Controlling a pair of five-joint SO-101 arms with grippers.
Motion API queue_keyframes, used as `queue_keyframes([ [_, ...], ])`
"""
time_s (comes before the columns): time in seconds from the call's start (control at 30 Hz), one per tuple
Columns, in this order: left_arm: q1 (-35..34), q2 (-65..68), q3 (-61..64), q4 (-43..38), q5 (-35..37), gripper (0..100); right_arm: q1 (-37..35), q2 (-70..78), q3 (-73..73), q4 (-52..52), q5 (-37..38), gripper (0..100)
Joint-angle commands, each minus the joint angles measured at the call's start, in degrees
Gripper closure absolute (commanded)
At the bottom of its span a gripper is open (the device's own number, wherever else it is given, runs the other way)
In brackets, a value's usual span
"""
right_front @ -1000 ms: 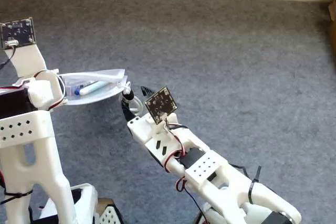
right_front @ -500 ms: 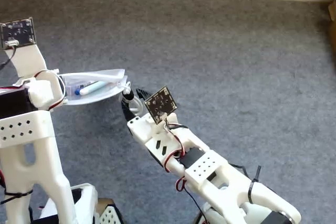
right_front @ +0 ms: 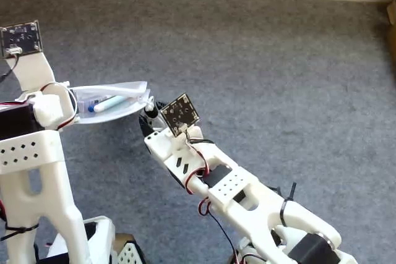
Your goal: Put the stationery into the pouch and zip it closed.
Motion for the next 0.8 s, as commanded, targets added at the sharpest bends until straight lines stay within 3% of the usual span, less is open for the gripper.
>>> queue_keyframes([
  [0.0, 0.92, 0.75, 0.22, -1.32, 0.44, 99, -0.13, -0.75, -3.91, -1.71, -0.09, 84.2],
  [0.3, 0.92, 0.75, 0.22, -1.41, 0.35, 99, -0.13, -11.3, -2.07, -1.1, -0.09, 84.3],
  [0.77, 0.92, 0.75, 0.22, -1.41, 0.35, 99, -0.22, -2.24, -0.84, -1.63, -0.09, 84.3],
])
